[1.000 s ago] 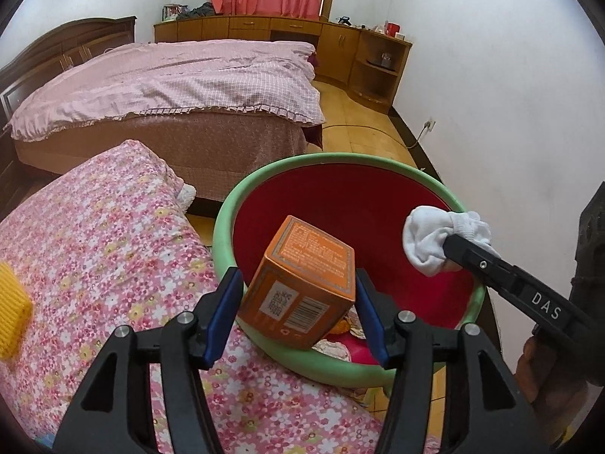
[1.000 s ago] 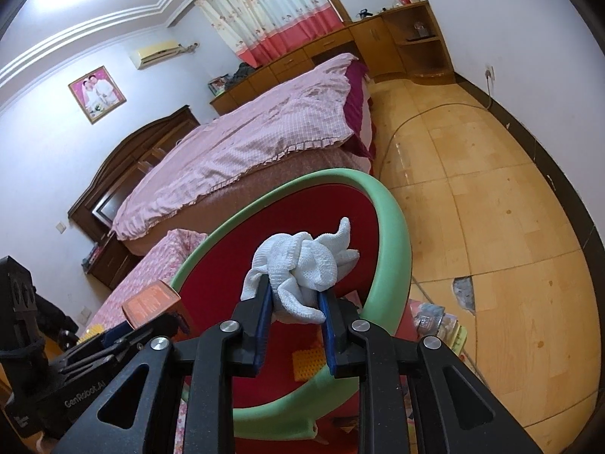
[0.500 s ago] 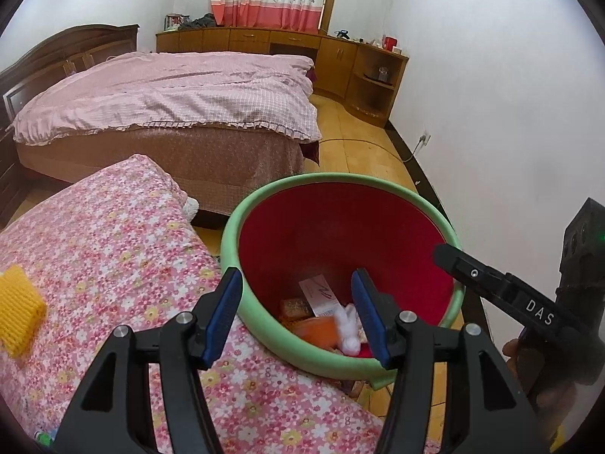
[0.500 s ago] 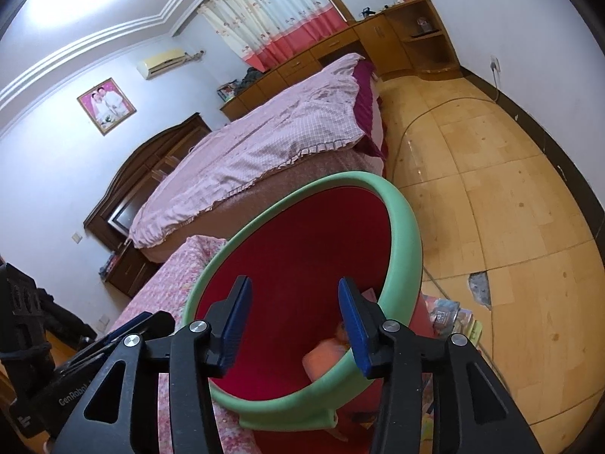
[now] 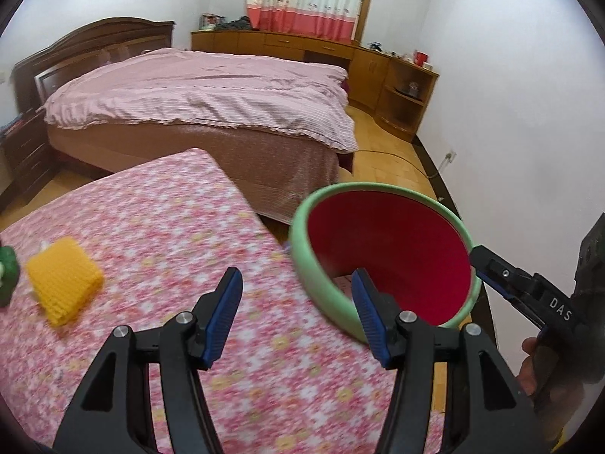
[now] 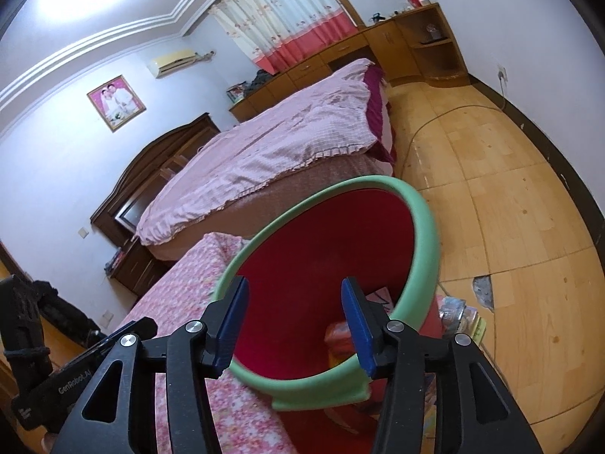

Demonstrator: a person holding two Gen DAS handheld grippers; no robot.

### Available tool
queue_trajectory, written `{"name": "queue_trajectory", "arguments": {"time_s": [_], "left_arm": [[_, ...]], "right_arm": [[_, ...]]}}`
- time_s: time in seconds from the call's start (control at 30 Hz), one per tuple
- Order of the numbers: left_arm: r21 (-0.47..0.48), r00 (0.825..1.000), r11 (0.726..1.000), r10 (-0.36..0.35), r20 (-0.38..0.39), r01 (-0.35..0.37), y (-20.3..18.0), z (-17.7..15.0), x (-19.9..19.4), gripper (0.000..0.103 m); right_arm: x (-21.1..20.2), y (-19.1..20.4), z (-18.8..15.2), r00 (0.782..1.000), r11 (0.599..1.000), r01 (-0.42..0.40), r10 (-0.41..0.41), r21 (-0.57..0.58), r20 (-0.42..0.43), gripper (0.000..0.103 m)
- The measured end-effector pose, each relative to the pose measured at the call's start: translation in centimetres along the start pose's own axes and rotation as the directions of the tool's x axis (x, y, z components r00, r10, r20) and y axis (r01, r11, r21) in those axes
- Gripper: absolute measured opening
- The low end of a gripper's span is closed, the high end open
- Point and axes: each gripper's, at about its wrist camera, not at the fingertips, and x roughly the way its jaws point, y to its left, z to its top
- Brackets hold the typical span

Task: Collect trash
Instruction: 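Move both open tools back toward the bed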

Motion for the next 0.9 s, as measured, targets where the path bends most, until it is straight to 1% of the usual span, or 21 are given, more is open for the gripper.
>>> {"name": "queue_trajectory", "arguments": {"time_s": [0.23,0.43,0.53,0.7,0.83,0.9], "left_arm": [[-0.069,0.996,0.994,0.085,0.023,-0.083,4.3,-0.2,-2.7,0.060],[-0.154,0.988,0.978,0.149,0.026,-0.143,9.2,-0.5,-4.8,0.060],[-0.172,0.980,0.966,0.198,0.027,-0.191,11.6,-0.6,-5.8,0.060],[-0.218,0.951,0.932,0.305,0.043,-0.289,16.0,-1.0,-7.1,0.060],[-0.260,0.942,0.912,0.334,0.019,-0.318,19.6,-1.7,-7.1,0.060],[-0.275,0.941,0.906,0.338,0.008,-0.323,20.7,-2.1,-6.9,0.060]], "right_arm": [[0.4,3.1,-0.7,0.999,0.998,-0.028,0.026,-0.055,-0.034,0.056],[1.7,6.9,-1.1,0.994,0.990,-0.076,0.067,-0.114,-0.087,0.058],[2.6,9.0,-1.4,0.989,0.983,-0.107,0.091,-0.147,-0.115,0.059],[4.9,12.3,-2.2,0.978,0.973,-0.140,0.106,-0.186,-0.181,0.063],[6.7,14.8,-2.8,0.967,0.964,-0.162,0.113,-0.209,-0.228,0.063],[7.4,15.8,-3.2,0.964,0.961,-0.167,0.112,-0.220,-0.242,0.067]]}}
